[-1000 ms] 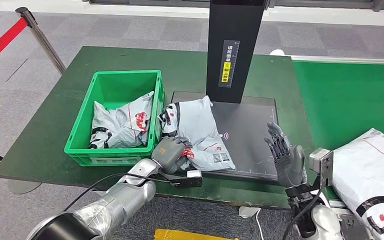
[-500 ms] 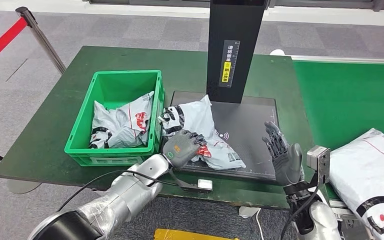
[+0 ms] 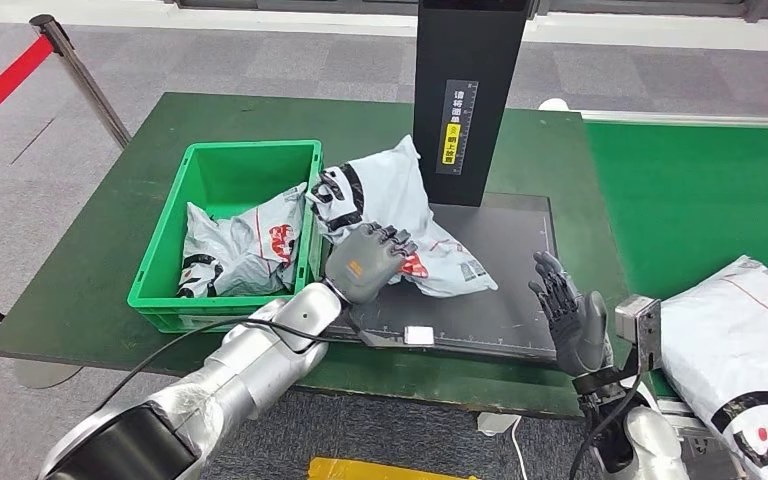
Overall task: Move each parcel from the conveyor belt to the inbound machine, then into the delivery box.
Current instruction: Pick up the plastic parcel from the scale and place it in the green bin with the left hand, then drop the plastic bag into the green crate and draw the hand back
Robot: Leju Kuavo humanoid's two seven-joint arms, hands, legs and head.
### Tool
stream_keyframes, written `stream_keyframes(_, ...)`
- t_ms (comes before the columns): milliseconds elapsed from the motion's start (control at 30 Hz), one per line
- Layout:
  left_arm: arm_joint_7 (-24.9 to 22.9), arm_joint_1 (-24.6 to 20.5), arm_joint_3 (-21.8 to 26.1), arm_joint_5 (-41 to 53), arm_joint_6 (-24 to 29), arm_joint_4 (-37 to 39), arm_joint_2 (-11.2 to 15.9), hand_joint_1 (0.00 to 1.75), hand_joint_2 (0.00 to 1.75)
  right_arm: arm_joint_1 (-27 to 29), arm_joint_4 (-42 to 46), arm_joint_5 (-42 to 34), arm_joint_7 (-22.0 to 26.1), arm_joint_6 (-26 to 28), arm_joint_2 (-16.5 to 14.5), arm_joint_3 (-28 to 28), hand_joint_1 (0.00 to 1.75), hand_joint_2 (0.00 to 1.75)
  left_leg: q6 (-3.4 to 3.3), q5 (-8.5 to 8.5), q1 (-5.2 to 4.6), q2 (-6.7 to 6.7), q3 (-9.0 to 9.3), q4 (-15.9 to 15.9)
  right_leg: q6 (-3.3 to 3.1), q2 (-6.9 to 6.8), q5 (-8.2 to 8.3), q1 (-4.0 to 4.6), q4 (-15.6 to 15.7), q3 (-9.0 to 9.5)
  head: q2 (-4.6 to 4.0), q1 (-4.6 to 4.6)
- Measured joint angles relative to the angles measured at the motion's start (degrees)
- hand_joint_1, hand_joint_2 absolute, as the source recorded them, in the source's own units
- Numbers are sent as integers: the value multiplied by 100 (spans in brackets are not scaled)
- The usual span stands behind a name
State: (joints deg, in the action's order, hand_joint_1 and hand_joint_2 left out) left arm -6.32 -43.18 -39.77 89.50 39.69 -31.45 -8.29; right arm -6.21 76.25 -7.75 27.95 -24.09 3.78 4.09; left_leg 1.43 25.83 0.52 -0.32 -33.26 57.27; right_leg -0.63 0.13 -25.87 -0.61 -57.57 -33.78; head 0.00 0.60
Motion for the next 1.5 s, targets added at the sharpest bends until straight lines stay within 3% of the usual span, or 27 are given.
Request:
stream_keyframes(133, -321, -154, -197, 0, -113, -237, 447, 175, 175, -2, -69, 6, -21, -2, 21, 0, 0, 0, 3, -3, 2, 0, 0, 0, -1, 2, 0, 3, -2, -1, 0, 0)
stream_keyframes(400, -368, -422, -136, 0, -173, -263, 1305, 175, 175, 68, -124, 24, -19, -15, 128, 0, 0, 0, 4, -4, 1, 5, 0, 0, -1, 9, 0, 13, -4, -6, 0, -1)
stream_keyframes(633, -476, -440, -9, 0, -122, -163, 1581, 175, 175, 121, -127, 24, -19, 3, 176, 1, 0, 0, 4, -4, -1, -4, -6, 0, 0, 0, 0, 13, -4, -5, 0, 1)
stream_keyframes(900, 13, -431, 1153, -46, 4, 219, 1738, 175, 175, 335, 60, 49, -138, 55, 187, 14, 0, 0, 4, -3, 3, 0, -6, -1, -1, 5, -1, 11, -4, -9, 0, 0)
stream_keyframes(1133, 151, -381, 2135, -109, -47, 774, 1815, 175, 175, 610, 263, 161, -215, 56, 184, 58, 0, 0, 5, -3, 4, -1, -7, -3, -2, 5, -2, 13, -4, -9, 0, 0)
stream_keyframes(1167, 141, -370, 2250, -122, -62, 842, 1832, 170, 175, 654, 284, 180, -214, 52, 184, 62, 0, 0, 5, -3, 4, -1, -7, -3, -2, 5, -2, 13, -4, -9, 0, -1)
stream_keyframes(1300, 115, -314, 2672, -246, -127, 1047, 1892, 3, 175, 780, 342, 250, -212, 43, 185, 70, 0, 0, 4, -3, 3, 0, -7, -2, -1, 5, -2, 13, -4, -9, 0, 0)
stream_keyframes(1333, 120, -298, 2762, -280, -143, 1082, 1905, 0, 175, 804, 356, 262, -210, 36, 186, 70, 0, 0, 4, -3, 3, 0, -7, -2, -1, 5, -2, 13, -4, -9, 0, 0)
stream_keyframes(1467, 155, -243, 2990, -367, -159, 1174, 1925, 0, 0, 847, 389, 295, -199, -1, 196, 70, 0, 0, 4, -3, 2, 0, -7, -2, -1, 5, -2, 12, -3, -9, 0, 0)
stream_keyframes(1500, 169, -225, 3031, -373, -156, 1192, 1924, 0, 0, 849, 390, 298, -195, -13, 201, 70, 0, 0, 4, -3, 2, 0, -7, -2, -1, 5, -2, 12, -3, -9, 0, -1)
